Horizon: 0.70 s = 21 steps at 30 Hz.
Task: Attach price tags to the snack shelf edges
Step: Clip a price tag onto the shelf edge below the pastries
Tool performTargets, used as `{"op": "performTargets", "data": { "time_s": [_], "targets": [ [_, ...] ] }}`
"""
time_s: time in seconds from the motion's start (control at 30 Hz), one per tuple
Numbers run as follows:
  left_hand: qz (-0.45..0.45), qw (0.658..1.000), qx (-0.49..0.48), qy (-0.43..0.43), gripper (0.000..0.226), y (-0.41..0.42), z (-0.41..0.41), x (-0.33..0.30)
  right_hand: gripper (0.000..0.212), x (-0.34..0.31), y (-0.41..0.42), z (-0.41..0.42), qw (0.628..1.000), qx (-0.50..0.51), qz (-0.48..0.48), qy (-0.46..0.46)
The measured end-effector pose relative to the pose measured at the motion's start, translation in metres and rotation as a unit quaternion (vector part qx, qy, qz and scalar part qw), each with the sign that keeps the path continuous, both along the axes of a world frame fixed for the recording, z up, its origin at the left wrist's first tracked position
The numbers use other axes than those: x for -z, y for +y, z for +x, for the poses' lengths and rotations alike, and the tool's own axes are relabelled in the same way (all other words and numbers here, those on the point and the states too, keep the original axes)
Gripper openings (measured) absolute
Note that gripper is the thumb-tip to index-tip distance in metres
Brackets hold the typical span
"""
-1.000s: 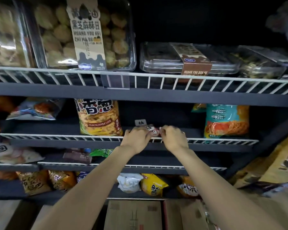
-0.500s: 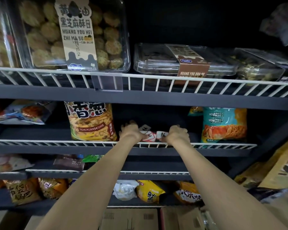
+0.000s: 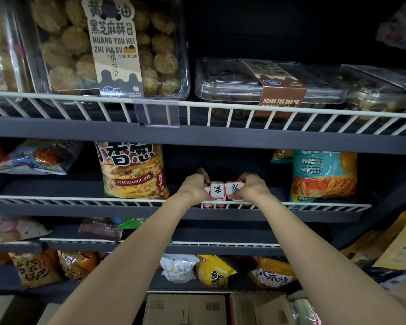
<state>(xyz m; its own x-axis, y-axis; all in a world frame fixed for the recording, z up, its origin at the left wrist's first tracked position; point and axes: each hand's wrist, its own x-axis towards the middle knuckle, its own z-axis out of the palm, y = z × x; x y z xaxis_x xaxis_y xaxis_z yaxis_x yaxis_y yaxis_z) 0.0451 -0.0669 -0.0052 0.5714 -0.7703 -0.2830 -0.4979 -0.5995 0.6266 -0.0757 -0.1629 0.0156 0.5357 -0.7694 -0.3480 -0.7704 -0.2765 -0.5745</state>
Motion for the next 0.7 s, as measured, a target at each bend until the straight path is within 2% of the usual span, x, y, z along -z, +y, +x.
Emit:
{"op": "performTargets", "data": {
  "time_s": [0.13, 0.2, 0.37, 0.5, 0.6, 0.7],
  "targets": [
    [0.011, 1.000, -0.014, 0.025, 0.062, 0.000, -0.002, -0.002, 0.047, 0.002, -0.001, 0.002, 0.999, -0.015, 0.023, -0.031],
    [0.024, 0.999, -0.005, 0.026, 0.065, 0.000, -0.001, -0.004, 0.042, 0.004, -0.002, 0.003, 0.997, -0.012, 0.036, -0.060],
    [0.017, 0.996, 0.023, 0.079, 0.040, 0.001, -0.003, -0.008, 0.039, 0.009, -0.001, 0.005, 0.994, -0.010, 0.044, -0.098],
    [0.008, 0.999, 0.039, 0.030, 0.043, 0.001, -0.008, -0.005, 0.041, 0.011, 0.000, 0.006, 0.991, -0.008, 0.045, -0.124],
    [0.017, 0.998, 0.054, 0.013, 0.037, 0.000, -0.010, -0.006, 0.039, 0.008, 0.002, 0.006, 0.982, 0.003, 0.065, -0.179],
    [0.025, 0.998, 0.056, 0.005, 0.032, 0.003, -0.014, -0.012, 0.036, -0.002, 0.009, 0.003, 0.982, -0.012, 0.050, -0.181]
  ]
}}
